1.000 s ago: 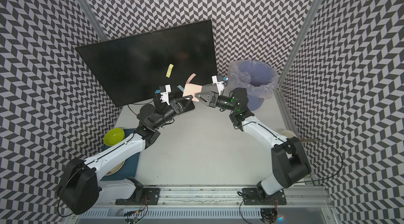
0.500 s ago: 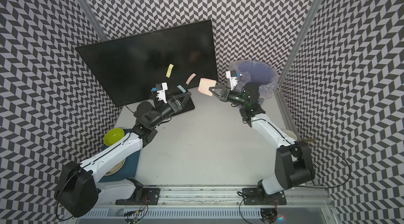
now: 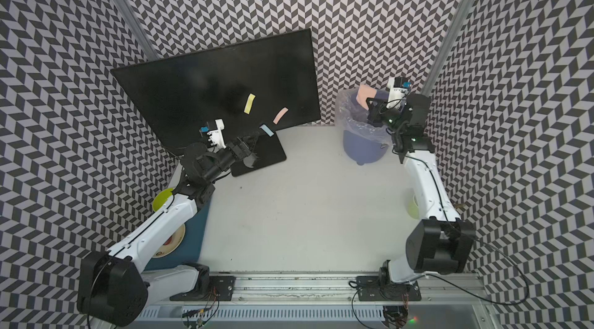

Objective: Remove the sticky note from the monitor
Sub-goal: Place the sticky note in the trash bin.

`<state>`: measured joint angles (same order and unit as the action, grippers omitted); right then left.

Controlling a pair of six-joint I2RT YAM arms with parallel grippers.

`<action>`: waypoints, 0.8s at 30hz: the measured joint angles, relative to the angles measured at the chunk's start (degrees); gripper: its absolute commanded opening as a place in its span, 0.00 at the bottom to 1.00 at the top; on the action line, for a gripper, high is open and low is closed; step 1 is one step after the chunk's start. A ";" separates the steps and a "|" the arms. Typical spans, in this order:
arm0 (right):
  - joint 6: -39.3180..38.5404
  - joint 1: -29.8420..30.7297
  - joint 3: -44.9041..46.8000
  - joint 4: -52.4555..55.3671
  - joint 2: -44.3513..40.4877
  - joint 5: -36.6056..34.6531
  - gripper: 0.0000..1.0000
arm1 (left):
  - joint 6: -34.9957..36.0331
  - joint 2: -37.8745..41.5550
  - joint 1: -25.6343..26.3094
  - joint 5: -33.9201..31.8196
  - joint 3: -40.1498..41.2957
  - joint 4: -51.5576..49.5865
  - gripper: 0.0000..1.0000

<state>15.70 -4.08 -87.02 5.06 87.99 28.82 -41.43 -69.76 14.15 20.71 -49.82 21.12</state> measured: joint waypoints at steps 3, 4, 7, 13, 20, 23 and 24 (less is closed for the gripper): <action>-4.90 0.00 -5.99 4.15 4.59 -6.25 0.00 | 0.90 -1.81 -1.07 -0.07 -2.25 -0.28 0.98; -6.10 0.00 -7.54 5.33 6.03 -7.45 0.01 | 1.18 -2.40 -1.31 -0.07 -3.02 -0.37 0.98; -8.55 0.00 -12.74 10.21 10.86 -11.50 0.34 | 1.81 -4.11 -1.97 -0.13 -5.07 -0.39 0.97; -10.95 0.02 -17.73 16.85 15.13 -13.44 0.78 | 2.67 -7.28 -3.48 -0.48 -7.43 -0.50 0.95; -10.71 1.03 -17.53 17.75 13.33 -11.98 0.90 | 3.06 -11.85 -4.87 -0.46 -11.98 -0.44 0.91; -10.03 2.58 -14.29 17.05 9.62 -10.67 0.94 | 2.86 -13.75 -5.03 -0.42 -13.66 0.37 0.88; -9.66 3.26 -12.57 16.63 7.87 -9.99 0.95 | 2.73 -14.38 -5.07 -0.37 -14.08 0.74 0.87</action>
<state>6.04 -0.82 -99.59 21.69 95.85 18.83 -38.70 -84.14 9.08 20.34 -63.90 21.87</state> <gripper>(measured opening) 0.929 0.887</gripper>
